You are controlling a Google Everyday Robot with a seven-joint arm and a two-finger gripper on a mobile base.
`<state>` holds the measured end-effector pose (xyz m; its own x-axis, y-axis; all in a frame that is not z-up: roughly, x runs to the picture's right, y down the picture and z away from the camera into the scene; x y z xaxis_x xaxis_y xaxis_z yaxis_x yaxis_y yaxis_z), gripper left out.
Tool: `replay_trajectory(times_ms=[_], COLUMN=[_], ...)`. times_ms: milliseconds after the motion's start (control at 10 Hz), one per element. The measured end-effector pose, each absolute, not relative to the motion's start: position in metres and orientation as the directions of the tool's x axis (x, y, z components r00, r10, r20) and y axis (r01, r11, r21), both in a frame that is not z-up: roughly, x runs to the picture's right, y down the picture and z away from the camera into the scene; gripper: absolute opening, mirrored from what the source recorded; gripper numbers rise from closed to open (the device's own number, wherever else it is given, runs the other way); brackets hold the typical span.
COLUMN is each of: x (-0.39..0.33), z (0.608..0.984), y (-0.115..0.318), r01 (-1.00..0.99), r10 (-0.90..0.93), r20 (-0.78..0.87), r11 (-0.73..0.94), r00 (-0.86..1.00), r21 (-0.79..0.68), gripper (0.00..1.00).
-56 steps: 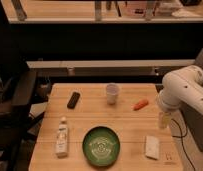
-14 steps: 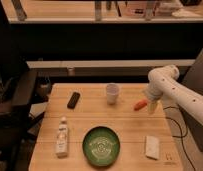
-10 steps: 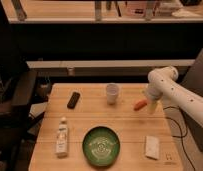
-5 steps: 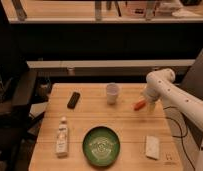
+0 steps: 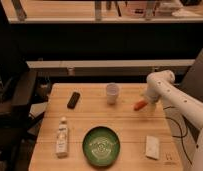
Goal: Place the pepper on the white sponge
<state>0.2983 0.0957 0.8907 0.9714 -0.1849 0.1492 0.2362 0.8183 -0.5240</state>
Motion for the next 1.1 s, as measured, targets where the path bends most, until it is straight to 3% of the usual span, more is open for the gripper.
replay_trajectory(times_ms=[1100], x=[0.313], z=[0.900], y=[0.109], r01=[0.260], r10=[-0.206], r20=[0.159], r11=[0.796], r00=[0.966], r21=[-0.546], gripper=[0.80])
